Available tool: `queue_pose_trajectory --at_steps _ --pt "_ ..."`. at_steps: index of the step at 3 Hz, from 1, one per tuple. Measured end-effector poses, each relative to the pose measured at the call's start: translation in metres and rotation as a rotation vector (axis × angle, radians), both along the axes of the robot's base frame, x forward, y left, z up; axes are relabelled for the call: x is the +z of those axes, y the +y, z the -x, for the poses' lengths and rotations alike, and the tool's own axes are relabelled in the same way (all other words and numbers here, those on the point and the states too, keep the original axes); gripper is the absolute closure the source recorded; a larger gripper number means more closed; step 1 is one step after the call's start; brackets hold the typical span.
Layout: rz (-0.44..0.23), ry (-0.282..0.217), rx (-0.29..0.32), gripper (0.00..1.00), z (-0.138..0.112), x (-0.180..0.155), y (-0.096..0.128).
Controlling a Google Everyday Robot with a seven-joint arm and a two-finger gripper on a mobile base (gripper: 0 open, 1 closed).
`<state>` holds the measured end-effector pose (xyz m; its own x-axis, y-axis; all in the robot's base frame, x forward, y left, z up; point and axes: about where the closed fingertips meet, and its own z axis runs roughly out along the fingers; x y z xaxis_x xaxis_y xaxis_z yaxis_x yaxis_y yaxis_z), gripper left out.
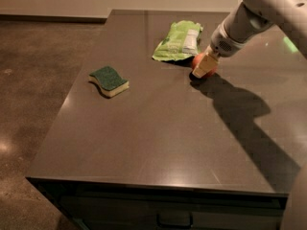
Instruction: Move apple near green rice chip bag
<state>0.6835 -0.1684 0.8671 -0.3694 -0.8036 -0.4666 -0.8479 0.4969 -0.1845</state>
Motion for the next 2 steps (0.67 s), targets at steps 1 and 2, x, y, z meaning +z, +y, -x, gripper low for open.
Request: queue_pose_trajectory --at_steps 1,2 --pt "0.0 0.002 -0.025 0.6 -0.0103 -0.004 -0.0022" --pt "0.007 0.005 -0.043 0.37 -0.015 -0.0057 -0.0064"
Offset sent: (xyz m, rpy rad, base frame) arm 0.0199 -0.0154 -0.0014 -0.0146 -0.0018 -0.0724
